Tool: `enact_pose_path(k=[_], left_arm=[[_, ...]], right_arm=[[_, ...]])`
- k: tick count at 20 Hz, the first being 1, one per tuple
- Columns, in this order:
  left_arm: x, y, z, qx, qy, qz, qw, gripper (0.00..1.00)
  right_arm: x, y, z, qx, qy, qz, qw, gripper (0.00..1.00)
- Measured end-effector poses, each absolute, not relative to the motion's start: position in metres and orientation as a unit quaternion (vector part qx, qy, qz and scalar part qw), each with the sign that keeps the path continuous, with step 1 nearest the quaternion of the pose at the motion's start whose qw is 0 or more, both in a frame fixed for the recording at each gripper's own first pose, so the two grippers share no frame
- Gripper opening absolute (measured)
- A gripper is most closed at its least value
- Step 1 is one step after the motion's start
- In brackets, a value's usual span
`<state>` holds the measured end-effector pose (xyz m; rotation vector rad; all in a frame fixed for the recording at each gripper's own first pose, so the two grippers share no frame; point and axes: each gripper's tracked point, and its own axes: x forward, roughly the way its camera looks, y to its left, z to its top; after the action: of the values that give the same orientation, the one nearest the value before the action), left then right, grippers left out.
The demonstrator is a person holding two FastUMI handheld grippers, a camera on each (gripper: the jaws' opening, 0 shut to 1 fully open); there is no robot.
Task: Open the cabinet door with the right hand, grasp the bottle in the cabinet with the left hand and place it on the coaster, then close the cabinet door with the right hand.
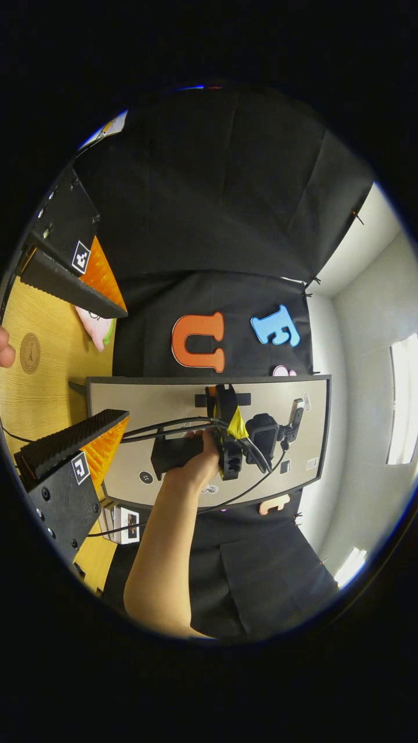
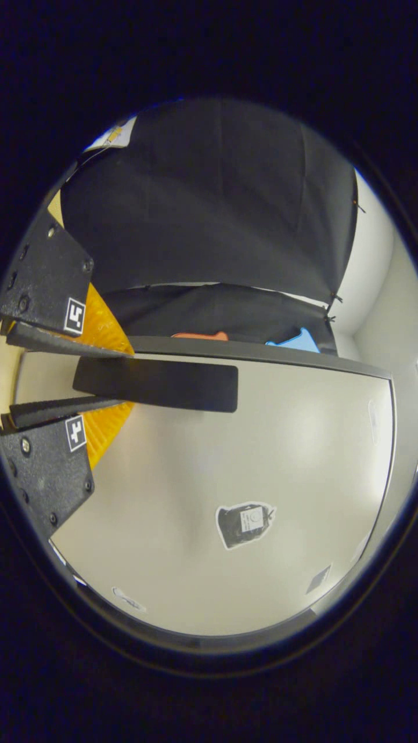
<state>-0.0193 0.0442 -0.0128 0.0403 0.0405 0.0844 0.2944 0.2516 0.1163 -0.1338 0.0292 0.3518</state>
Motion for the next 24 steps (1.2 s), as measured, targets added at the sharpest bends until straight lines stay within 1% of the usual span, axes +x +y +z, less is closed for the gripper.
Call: enact_pose_path(k=[1, 3, 4, 5, 6, 9, 14, 19, 24], left_arm=[[-0.021, 0.044, -0.012, 0.020, 0.020, 0.041, 0.999, 0.95], [-0.022, 0.042, -0.012, 0.017, 0.018, 0.039, 0.999, 0.95], [-0.024, 0.042, -0.011, 0.016, 0.017, 0.039, 0.999, 0.95], [-0.025, 0.042, -0.011, 0.015, 0.016, 0.040, 0.999, 0.95], [-0.026, 0.041, -0.011, 0.013, 0.015, 0.040, 0.999, 0.95], [-0.031, 0.039, -0.014, 0.016, 0.020, 0.035, 0.999, 0.95], [-0.036, 0.040, -0.011, 0.018, 0.019, 0.041, 0.999, 0.95], [-0.043, 0.038, -0.010, 0.020, 0.015, 0.047, 0.999, 0.95], [-0.052, 0.025, -0.011, 0.017, 0.017, 0.040, 0.999, 0.95]], right_arm=[[0.294, 0.252, 0.116, -0.054, 0.022, 0.180, 0.982, 0.37], [0.293, 0.254, 0.115, -0.026, 0.043, 0.190, 0.980, 0.30], [0.292, 0.254, 0.116, -0.035, 0.043, 0.193, 0.980, 0.25], [0.293, 0.253, 0.116, -0.050, 0.035, 0.196, 0.979, 0.24], [0.294, 0.253, 0.115, -0.060, 0.030, 0.200, 0.978, 0.24], [0.291, 0.253, 0.114, -0.036, 0.047, 0.198, 0.979, 0.23], [0.285, 0.251, 0.111, -0.031, 0.043, 0.201, 0.978, 0.23], [0.256, 0.246, 0.112, -0.038, 0.039, 0.237, 0.970, 0.23], [0.235, 0.232, 0.112, -0.033, 0.023, 0.263, 0.964, 0.23]])
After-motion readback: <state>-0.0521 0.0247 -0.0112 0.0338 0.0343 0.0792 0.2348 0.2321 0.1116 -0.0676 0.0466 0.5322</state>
